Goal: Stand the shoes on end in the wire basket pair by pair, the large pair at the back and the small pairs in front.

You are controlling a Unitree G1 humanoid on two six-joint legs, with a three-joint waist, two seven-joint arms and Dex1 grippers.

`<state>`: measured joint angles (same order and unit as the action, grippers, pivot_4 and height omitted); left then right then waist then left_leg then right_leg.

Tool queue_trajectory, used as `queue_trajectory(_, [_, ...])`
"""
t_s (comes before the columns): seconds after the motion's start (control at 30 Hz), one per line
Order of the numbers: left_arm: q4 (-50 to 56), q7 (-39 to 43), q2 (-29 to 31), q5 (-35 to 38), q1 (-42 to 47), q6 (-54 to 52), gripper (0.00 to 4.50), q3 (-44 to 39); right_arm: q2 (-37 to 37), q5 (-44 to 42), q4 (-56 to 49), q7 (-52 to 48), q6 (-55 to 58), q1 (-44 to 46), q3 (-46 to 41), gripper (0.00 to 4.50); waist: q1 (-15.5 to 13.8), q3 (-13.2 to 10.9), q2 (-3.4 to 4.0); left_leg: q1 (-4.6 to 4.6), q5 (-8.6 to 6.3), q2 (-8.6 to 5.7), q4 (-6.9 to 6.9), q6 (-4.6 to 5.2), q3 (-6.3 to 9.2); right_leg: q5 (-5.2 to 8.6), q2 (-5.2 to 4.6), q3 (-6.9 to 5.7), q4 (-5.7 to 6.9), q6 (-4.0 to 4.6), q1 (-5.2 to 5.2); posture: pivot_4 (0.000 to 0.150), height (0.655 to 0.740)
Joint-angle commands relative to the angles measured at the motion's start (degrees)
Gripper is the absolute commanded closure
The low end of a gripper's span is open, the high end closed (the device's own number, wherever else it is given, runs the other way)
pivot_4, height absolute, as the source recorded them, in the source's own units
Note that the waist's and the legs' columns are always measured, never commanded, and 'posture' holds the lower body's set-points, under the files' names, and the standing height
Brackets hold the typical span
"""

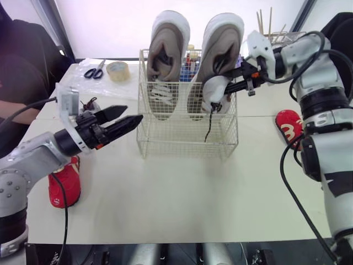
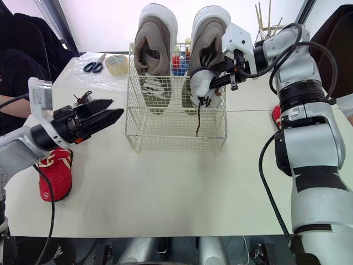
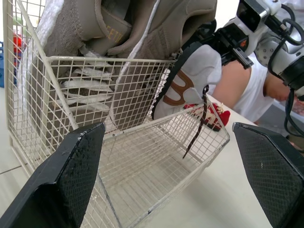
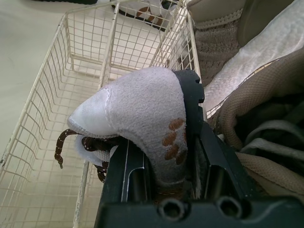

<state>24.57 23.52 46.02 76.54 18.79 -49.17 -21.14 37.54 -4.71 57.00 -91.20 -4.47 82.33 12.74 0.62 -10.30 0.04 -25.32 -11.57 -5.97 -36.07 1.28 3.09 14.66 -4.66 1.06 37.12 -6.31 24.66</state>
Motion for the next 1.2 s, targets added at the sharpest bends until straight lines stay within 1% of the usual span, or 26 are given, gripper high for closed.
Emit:
queue_trajectory(0.03, [1.82,-0.09,-0.02,0.64,0.70,0.67,0.00,-0.96,1.51,-0.13,-1.83,-1.26,1.56,1.68,-1.74,2.11,0.08,0.00,0.00,0.00,0.00,0.00,0.00,0.00,0.00,0.00,0.00,0.00,0.00,0.00,0.00,0.150,0.7400])
queue_trajectory(0.17, [1.75,-0.07,-0.29,0.22,1.07,0.46,0.00,0.05,2.71,0.07,-3.86,-1.00,2.29,0.86,-2.34,0.05,0.18,0.00,0.00,0.00,0.00,0.01,0.01,-0.01,0.00,0.00,0.01,0.00,0.03,0.00,0.03,0.150,0.7400])
queue_trajectory(0.37, [1.73,0.78,0.08,-0.67,1.52,0.32,0.00,0.82,6.32,-0.56,-9.84,-1.30,3.63,-0.02,-2.74,0.05,0.14,0.00,0.00,0.00,0.01,0.01,0.00,-0.01,-0.01,0.00,0.01,0.00,0.04,0.00,0.02,0.150,0.7400])
queue_trajectory(0.5, [1.69,1.71,0.73,-1.50,1.56,0.11,0.00,0.94,9.68,-1.73,-15.61,-1.08,6.25,-0.72,-4.73,0.05,0.08,0.00,0.00,0.00,0.00,0.01,0.01,-0.02,0.00,0.00,0.00,0.01,0.03,0.00,0.03,0.150,0.7400])
queue_trajectory(0.6, [2.04,2.37,1.23,-2.13,1.23,0.03,0.00,0.84,13.46,-2.83,-19.71,1.66,10.29,-2.16,-8.32,0.05,0.01,0.00,0.00,0.00,0.00,0.01,0.01,-0.01,-0.01,0.00,0.00,0.01,0.03,0.00,0.02,0.150,0.7400])
queue_trajectory(0.7, [1.79,2.95,1.24,-2.71,1.17,0.10,0.00,0.69,18.20,-5.59,-24.23,5.71,17.32,-7.23,-14.04,0.05,-0.63,0.00,-0.01,0.00,-0.02,0.01,0.00,0.01,0.05,0.01,-0.01,-0.01,-0.02,0.01,-0.02,0.150,0.7400])
queue_trajectory(0.77, [1.59,3.29,1.12,-3.04,1.18,0.19,0.00,0.71,19.10,-8.58,-28.75,7.45,22.52,-11.00,-17.04,0.05,-0.82,0.01,-0.01,0.00,-0.10,0.00,-0.01,0.14,0.02,0.01,-0.03,0.02,-0.05,0.02,-0.03,0.150,0.7400])
queue_trajectory(0.87, [0.97,3.74,0.94,-3.62,1.26,0.34,0.00,0.82,19.35,-15.15,-38.89,9.83,33.01,-17.03,-21.72,0.05,-0.37,0.01,0.02,0.02,-0.20,0.03,-0.01,0.32,-0.01,0.01,-0.02,0.07,0.04,0.02,-0.01,0.150,0.7400])
queue_trajectory(0.97, [0.27,3.93,1.17,-5.32,1.36,0.83,0.00,0.41,18.68,-22.02,-47.58,12.85,42.60,-20.47,-25.13,0.05,0.03,-0.02,0.11,0.01,-0.13,0.06,0.02,0.42,0.00,0.04,-0.01,0.06,0.11,0.07,0.04,0.150,0.7400])
queue_trajectory(1.07, [-1.84,0.01,2.20,-10.47,2.16,2.42,0.00,-2.00,16.33,-31.20,-57.54,14.84,51.74,-24.23,-26.99,0.05,0.05,-0.02,0.10,0.01,-0.12,0.07,0.05,0.44,0.01,0.05,-0.01,0.04,0.10,0.09,0.06,0.150,0.7400])
queue_trajectory(1.13, [-3.32,-2.96,3.12,-13.84,2.83,2.59,0.00,-2.82,15.49,-34.54,-61.53,16.01,54.48,-25.81,-27.09,0.05,0.02,-0.01,0.08,0.01,-0.12,0.10,0.03,0.45,0.01,0.05,0.00,0.04,0.10,0.10,0.05,0.150,0.7400])
queue_trajectory(1.2, [-7.33,-6.90,5.40,-18.50,4.67,1.94,0.00,-3.87,13.84,-37.06,-65.39,17.31,55.56,-27.07,-25.98,0.05,-0.08,-0.01,0.08,0.01,-0.13,0.09,-0.02,0.47,0.00,0.05,-0.01,0.03,0.10,0.09,0.02,0.150,0.7400])
